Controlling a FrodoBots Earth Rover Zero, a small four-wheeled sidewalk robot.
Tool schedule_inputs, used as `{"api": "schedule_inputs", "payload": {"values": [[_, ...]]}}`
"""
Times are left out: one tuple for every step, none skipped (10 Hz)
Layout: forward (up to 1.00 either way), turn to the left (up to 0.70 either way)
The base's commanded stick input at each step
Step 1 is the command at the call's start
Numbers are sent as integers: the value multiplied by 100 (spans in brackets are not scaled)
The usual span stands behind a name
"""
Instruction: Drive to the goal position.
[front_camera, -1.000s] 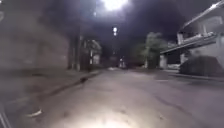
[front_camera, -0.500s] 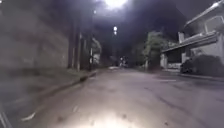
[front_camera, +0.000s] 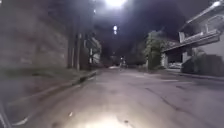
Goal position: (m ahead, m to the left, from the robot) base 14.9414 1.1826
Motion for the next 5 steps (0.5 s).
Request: {"api": "schedule_inputs", "payload": {"values": [[30, 0], [30, 0], [30, 0], [30, 0], [30, 0]]}}
